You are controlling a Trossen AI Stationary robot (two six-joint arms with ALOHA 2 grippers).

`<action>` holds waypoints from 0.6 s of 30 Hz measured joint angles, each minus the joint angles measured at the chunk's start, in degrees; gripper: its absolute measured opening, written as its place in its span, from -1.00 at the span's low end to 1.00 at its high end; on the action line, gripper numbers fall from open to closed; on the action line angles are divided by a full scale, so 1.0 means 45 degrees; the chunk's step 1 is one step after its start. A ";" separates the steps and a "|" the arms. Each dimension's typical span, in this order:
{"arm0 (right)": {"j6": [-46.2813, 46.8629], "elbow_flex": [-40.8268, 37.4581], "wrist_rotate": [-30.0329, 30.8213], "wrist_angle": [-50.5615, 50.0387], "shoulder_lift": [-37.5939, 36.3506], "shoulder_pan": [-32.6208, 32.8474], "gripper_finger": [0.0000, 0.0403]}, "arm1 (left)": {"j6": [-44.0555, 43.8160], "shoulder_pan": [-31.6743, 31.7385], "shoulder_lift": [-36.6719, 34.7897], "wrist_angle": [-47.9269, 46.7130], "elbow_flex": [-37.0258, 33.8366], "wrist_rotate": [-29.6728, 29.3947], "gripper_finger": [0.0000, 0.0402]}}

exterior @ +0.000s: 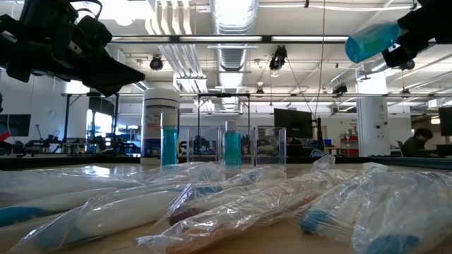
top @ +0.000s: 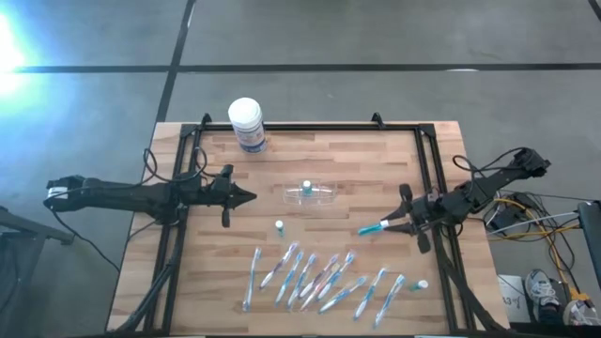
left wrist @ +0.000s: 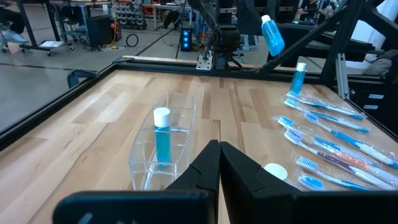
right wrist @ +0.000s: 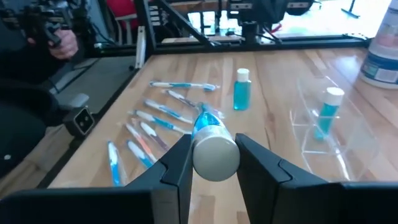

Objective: Pick & Place toothbrushing station
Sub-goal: Put the blue mouthwash into the transparent bin organizer

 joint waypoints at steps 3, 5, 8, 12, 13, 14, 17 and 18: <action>0.0017 0.0715 0.0014 -0.0232 0.0614 -0.0197 -0.54 | 0.0034 0.0000 0.0000 0.0007 0.0000 -0.0003 -0.93; 0.0040 0.1488 0.0009 -0.1075 0.1280 -0.0417 -0.54 | 0.0034 -0.0005 0.0000 0.0007 0.0000 -0.0005 -0.93; 0.0260 0.2993 0.0008 -0.2843 0.2604 -0.0967 -0.54 | 0.0034 -0.0005 0.0003 0.0010 0.0000 -0.0005 -0.94; 0.0318 0.5343 -0.0040 -0.4950 0.4715 -0.1869 -0.54 | 0.0024 -0.0005 0.0005 0.0012 0.0000 -0.0010 -0.94; 0.0238 0.5914 -0.0044 -0.5432 0.5287 -0.2091 -0.54 | 0.0024 -0.0002 0.0000 0.0009 0.0000 -0.0009 -0.93; 0.0104 0.6507 -0.0066 -0.5939 0.5858 -0.2323 -0.54 | 0.0024 -0.0002 0.0005 0.0007 0.0000 -0.0007 -0.93; -0.0219 0.8236 -0.0277 -0.7243 0.7496 -0.3089 -0.54 | 0.0016 -0.0004 0.0001 0.0007 0.0000 -0.0005 -0.94; -0.0362 0.8783 -0.0435 -0.7638 0.8020 -0.3365 -0.54 | -0.0007 -0.0003 0.0003 0.0007 0.0000 -0.0005 -0.94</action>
